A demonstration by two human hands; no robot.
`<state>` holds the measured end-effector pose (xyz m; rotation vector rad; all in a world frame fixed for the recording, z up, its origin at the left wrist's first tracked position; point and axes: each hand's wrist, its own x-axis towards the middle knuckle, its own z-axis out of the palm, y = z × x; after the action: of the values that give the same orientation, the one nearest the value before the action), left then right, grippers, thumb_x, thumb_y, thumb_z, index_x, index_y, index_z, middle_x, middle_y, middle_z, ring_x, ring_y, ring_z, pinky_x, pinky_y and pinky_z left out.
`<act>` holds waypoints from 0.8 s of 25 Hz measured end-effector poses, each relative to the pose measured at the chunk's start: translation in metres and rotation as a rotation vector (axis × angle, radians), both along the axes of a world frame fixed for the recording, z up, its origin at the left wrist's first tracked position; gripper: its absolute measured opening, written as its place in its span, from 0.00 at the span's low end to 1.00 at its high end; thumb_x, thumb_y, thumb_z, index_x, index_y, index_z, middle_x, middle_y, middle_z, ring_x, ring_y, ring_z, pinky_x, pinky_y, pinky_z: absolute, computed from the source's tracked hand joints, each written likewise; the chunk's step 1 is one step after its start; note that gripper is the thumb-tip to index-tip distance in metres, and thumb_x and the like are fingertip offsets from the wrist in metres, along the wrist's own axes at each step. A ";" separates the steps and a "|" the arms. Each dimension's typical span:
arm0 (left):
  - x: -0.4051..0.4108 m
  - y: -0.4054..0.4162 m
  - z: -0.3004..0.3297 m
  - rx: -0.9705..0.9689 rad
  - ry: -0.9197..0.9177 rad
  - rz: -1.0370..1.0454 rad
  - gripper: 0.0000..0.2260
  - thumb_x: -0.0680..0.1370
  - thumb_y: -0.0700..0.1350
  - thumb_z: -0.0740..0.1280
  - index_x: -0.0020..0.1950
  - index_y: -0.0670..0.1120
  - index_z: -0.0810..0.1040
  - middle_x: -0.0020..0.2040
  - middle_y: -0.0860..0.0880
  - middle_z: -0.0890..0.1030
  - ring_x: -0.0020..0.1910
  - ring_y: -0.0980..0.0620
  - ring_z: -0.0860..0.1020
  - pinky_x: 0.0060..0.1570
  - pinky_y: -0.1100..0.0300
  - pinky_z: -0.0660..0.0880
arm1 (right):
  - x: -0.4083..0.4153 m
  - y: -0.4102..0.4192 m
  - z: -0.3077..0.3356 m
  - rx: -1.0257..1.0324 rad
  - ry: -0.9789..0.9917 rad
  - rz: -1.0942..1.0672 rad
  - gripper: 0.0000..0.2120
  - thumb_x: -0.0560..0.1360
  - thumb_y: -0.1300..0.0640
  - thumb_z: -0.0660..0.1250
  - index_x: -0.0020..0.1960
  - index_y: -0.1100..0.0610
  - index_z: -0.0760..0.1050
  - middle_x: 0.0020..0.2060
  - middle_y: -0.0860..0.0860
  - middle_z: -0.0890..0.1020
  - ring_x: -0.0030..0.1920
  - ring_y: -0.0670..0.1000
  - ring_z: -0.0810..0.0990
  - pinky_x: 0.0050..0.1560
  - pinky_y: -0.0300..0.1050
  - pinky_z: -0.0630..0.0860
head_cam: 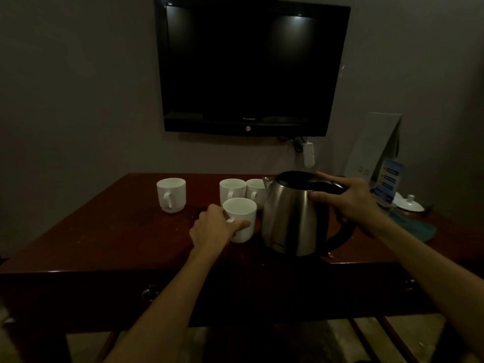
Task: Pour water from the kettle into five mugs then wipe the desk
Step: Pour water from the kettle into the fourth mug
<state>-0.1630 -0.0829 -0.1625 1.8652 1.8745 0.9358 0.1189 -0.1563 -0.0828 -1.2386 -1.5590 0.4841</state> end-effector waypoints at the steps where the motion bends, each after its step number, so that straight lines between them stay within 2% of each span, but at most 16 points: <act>1: -0.001 0.000 0.000 0.002 -0.001 0.014 0.29 0.65 0.67 0.75 0.54 0.47 0.76 0.49 0.49 0.82 0.50 0.49 0.80 0.48 0.49 0.77 | -0.001 0.000 0.000 0.007 0.006 0.004 0.32 0.66 0.61 0.77 0.69 0.61 0.74 0.38 0.49 0.81 0.25 0.32 0.77 0.27 0.24 0.70; 4: 0.000 0.000 -0.002 0.010 0.001 0.034 0.28 0.64 0.67 0.75 0.51 0.48 0.75 0.48 0.49 0.82 0.49 0.48 0.81 0.49 0.48 0.78 | -0.001 -0.001 0.001 0.017 0.025 0.018 0.36 0.62 0.55 0.78 0.69 0.60 0.74 0.52 0.56 0.83 0.31 0.30 0.78 0.33 0.24 0.72; 5: 0.000 -0.001 -0.002 0.012 -0.005 0.040 0.27 0.65 0.67 0.76 0.51 0.48 0.76 0.47 0.50 0.82 0.48 0.49 0.81 0.49 0.48 0.79 | 0.000 0.000 0.000 0.010 0.027 0.019 0.36 0.63 0.55 0.78 0.69 0.60 0.74 0.52 0.57 0.82 0.30 0.30 0.78 0.31 0.24 0.72; 7: -0.003 -0.002 -0.001 0.026 -0.004 0.050 0.26 0.66 0.65 0.76 0.50 0.47 0.76 0.46 0.50 0.82 0.47 0.49 0.81 0.47 0.49 0.79 | 0.001 0.000 -0.001 0.009 0.032 0.019 0.33 0.66 0.60 0.78 0.70 0.60 0.74 0.46 0.54 0.81 0.26 0.30 0.75 0.27 0.23 0.69; 9: -0.008 -0.002 -0.001 0.031 -0.002 0.060 0.24 0.67 0.64 0.76 0.49 0.47 0.76 0.44 0.50 0.82 0.44 0.50 0.80 0.44 0.51 0.77 | 0.001 0.000 -0.001 0.016 0.034 0.018 0.32 0.68 0.61 0.78 0.69 0.60 0.73 0.44 0.52 0.81 0.27 0.32 0.77 0.28 0.24 0.70; 12: -0.016 -0.002 -0.002 0.051 -0.020 0.089 0.24 0.67 0.63 0.76 0.48 0.46 0.77 0.41 0.50 0.82 0.42 0.51 0.81 0.46 0.50 0.79 | 0.002 -0.001 -0.001 0.017 0.002 0.029 0.35 0.65 0.53 0.78 0.70 0.57 0.73 0.57 0.55 0.82 0.39 0.35 0.80 0.36 0.26 0.76; 15: -0.021 -0.004 -0.003 0.070 -0.031 0.118 0.24 0.66 0.64 0.76 0.48 0.47 0.77 0.41 0.50 0.82 0.43 0.49 0.81 0.47 0.48 0.79 | 0.002 -0.002 -0.001 0.028 0.005 0.028 0.36 0.63 0.51 0.78 0.69 0.58 0.74 0.59 0.55 0.82 0.43 0.35 0.81 0.40 0.26 0.76; 16: -0.022 -0.004 -0.002 0.071 -0.028 0.124 0.24 0.66 0.64 0.76 0.49 0.47 0.77 0.42 0.50 0.82 0.43 0.49 0.81 0.47 0.48 0.79 | 0.001 -0.002 -0.001 0.031 0.003 0.026 0.37 0.62 0.51 0.78 0.69 0.58 0.74 0.59 0.56 0.82 0.43 0.34 0.81 0.40 0.26 0.77; 18: -0.023 -0.004 -0.002 0.068 -0.029 0.142 0.25 0.67 0.64 0.76 0.50 0.46 0.78 0.43 0.50 0.81 0.44 0.49 0.81 0.47 0.49 0.79 | -0.002 -0.005 0.000 0.021 0.002 0.023 0.35 0.65 0.55 0.78 0.70 0.59 0.73 0.56 0.58 0.82 0.33 0.31 0.79 0.33 0.24 0.73; 20: -0.023 -0.003 -0.002 0.075 -0.040 0.163 0.25 0.67 0.64 0.76 0.51 0.45 0.78 0.44 0.49 0.81 0.45 0.48 0.81 0.46 0.50 0.78 | -0.004 -0.007 0.001 0.012 0.012 0.008 0.31 0.69 0.61 0.76 0.70 0.60 0.72 0.48 0.54 0.84 0.27 0.30 0.76 0.28 0.24 0.71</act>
<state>-0.1860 -0.0859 -0.1647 1.7410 2.0169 1.1023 0.1149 -0.1631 -0.0816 -1.2189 -1.5550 0.4859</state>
